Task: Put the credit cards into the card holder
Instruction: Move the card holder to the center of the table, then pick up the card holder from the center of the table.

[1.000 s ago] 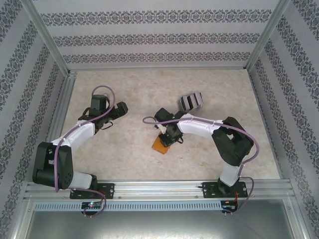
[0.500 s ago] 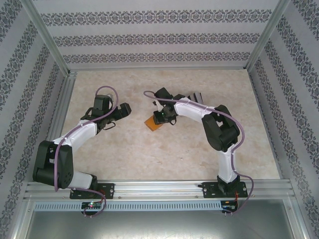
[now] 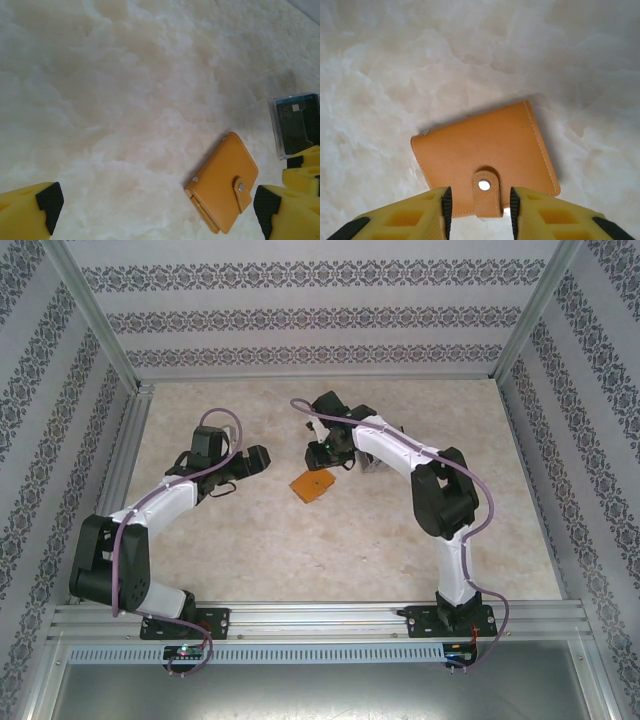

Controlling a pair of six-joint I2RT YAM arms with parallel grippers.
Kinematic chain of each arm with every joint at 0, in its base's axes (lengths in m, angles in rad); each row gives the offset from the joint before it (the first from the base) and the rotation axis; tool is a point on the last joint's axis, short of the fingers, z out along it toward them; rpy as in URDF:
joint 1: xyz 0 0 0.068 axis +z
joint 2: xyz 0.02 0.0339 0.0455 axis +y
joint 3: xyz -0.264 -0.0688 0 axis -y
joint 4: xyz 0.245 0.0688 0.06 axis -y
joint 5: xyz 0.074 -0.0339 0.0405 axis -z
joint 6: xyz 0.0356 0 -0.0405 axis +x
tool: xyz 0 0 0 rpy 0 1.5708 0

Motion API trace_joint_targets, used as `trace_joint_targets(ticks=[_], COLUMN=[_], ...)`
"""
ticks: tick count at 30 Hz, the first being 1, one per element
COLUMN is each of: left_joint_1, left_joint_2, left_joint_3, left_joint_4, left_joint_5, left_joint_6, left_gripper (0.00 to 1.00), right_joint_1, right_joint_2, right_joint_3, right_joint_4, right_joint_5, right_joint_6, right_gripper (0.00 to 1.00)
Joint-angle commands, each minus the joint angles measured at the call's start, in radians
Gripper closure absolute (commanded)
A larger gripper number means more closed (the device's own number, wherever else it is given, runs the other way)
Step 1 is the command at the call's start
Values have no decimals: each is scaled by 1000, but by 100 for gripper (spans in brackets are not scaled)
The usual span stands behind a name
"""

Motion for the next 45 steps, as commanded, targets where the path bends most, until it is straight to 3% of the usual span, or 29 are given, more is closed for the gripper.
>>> trace_joint_targets(ticks=[1, 18, 36, 45], left_joint_1=[-11, -11, -9, -11], left_joint_2=[41, 107, 116, 148], left_joint_3=[35, 118, 58, 63], left_joint_4=[26, -25, 26, 66], left_joint_5=[74, 158, 198, 172], left_joint_6=[-3, 8, -30, -55], left_gripper=[0, 2, 6, 9], right_joint_1=[-5, 55, 63, 62], right_joint_2=[48, 170, 293, 253], right_joint_3=[62, 219, 335, 229], right_joint_4=[-128, -242, -307, -263], right_joint_5=[-30, 60, 127, 134], right_joint_6=[-30, 5, -10, -9], right_gripper=[61, 61, 62, 66])
